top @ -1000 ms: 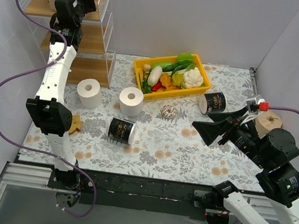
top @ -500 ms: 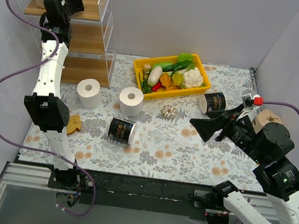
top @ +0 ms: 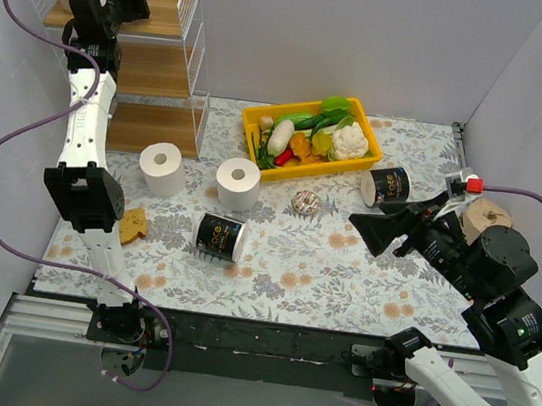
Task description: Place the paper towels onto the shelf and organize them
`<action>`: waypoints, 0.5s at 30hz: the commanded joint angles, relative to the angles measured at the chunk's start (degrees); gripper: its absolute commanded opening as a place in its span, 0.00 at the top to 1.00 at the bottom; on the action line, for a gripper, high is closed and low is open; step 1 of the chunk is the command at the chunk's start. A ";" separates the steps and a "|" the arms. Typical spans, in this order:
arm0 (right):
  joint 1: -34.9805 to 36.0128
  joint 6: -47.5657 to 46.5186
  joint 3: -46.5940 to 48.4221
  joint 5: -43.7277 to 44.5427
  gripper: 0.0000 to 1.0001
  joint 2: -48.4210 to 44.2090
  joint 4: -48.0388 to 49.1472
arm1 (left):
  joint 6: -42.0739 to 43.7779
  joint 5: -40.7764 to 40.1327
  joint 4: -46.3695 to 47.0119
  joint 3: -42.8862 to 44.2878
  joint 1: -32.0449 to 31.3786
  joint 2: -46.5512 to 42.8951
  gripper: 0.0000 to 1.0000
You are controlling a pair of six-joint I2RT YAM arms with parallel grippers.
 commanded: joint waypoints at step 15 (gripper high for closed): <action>0.06 2.20 -1.11 13.58 0.09 0.35 -1.88 | -19.80 28.90 5.07 -9.10 0.12 -18.83 0.17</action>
